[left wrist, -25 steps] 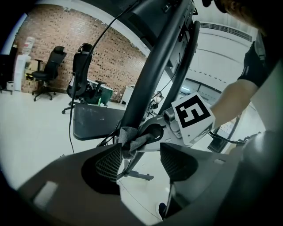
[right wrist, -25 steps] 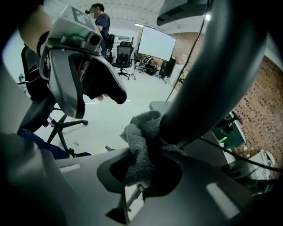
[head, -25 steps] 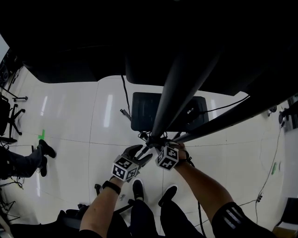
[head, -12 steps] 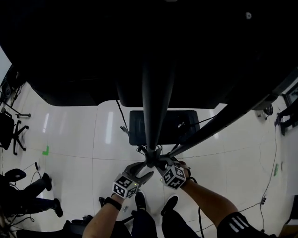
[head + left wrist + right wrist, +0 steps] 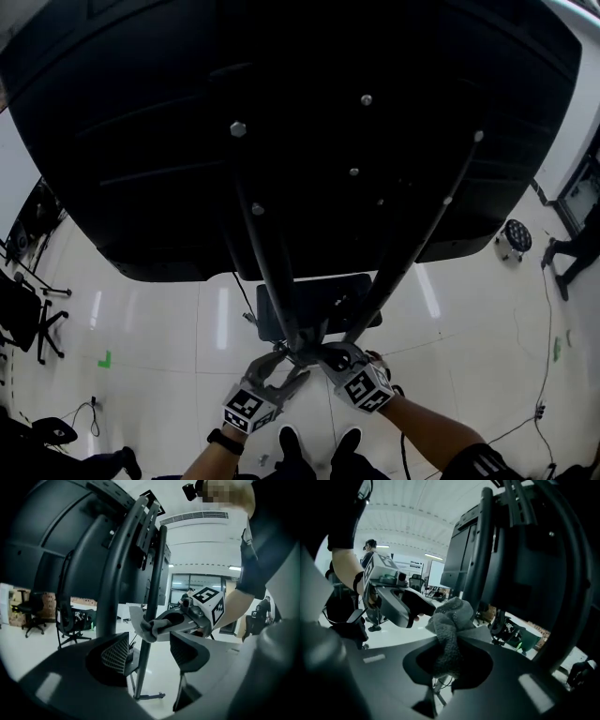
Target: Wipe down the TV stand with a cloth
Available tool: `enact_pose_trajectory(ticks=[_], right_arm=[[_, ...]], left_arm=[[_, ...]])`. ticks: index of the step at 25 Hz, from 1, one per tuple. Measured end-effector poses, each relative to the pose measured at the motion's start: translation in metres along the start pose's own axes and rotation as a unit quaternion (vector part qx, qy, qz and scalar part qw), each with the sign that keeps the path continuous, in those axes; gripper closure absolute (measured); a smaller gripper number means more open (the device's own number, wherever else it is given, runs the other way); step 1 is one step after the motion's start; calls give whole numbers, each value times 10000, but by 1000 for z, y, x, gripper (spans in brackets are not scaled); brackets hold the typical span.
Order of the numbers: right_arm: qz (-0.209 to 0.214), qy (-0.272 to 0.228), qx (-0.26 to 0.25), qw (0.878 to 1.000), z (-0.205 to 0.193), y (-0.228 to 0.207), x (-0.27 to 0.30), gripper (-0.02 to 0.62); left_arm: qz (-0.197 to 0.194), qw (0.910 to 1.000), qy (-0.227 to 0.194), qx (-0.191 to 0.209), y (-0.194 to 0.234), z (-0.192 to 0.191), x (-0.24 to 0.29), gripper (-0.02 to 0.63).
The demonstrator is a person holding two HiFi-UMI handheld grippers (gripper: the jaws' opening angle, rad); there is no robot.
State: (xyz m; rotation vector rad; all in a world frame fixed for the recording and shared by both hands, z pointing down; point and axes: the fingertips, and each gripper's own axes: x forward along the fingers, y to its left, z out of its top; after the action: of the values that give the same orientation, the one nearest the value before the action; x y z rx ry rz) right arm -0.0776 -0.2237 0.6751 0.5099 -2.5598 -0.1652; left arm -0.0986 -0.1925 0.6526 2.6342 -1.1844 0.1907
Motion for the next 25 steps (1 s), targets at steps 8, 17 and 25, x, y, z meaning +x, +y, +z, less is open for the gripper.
enact_pose_trajectory(ticks=[8, 17, 25], right_arm=[[-916, -1094, -437, 9888, 131, -65, -111, 563], [-1695, -1529, -1133, 9670, 237, -97, -207, 562], [-2000, -1688, -1675, 9505, 298, -114, -260, 562]], left_arm=[[-355, 9913, -858, 938, -42, 145, -9, 308], [-855, 9705, -1446, 1731, -93, 269, -27, 307], [-1137, 9539, -1805, 2111, -129, 331, -36, 307]])
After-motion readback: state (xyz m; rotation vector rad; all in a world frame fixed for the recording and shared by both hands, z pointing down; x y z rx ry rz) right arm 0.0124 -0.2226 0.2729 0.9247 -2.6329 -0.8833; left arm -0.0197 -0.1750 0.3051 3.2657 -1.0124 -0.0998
